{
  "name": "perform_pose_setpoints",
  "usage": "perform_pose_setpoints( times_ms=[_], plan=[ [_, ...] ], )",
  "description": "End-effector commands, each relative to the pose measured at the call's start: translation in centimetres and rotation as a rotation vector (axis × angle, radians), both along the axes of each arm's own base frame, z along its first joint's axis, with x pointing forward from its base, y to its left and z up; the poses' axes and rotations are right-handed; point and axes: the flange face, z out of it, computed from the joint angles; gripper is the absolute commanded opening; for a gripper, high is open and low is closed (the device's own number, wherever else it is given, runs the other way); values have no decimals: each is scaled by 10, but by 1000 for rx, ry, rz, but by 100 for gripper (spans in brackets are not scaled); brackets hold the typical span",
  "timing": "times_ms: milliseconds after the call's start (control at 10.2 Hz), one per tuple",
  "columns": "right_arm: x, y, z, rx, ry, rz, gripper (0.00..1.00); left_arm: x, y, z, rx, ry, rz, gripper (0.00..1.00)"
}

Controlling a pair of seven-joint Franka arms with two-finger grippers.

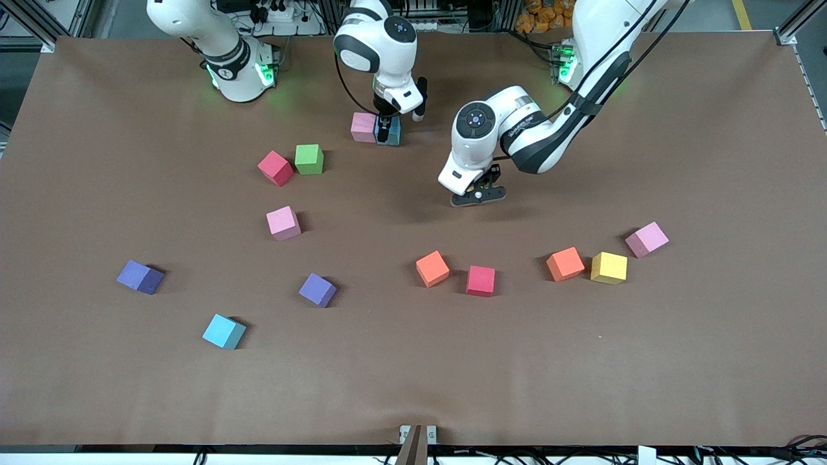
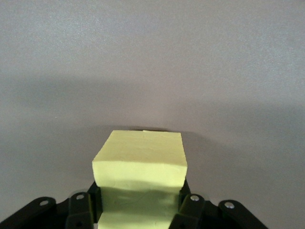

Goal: Form number 2 with 11 blocks
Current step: 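Open the right gripper to release the cyan cube beside the pink cube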

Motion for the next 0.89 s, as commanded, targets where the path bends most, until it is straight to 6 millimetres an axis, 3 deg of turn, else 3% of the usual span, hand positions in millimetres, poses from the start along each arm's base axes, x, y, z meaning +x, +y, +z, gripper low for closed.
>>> perform_pose_setpoints(
  times_ms=[0,394,787],
  plan=[
    [-4,0,4,-2,-13,5,100,-4,4,7,22,-21,13,0],
    [-4,0,15,3,-10,3,100,-6,6,8,43,-14,15,0],
    [-3,-1,34,13,-5,-5,100,-15,5,23,86,2,8,0]
  ],
)
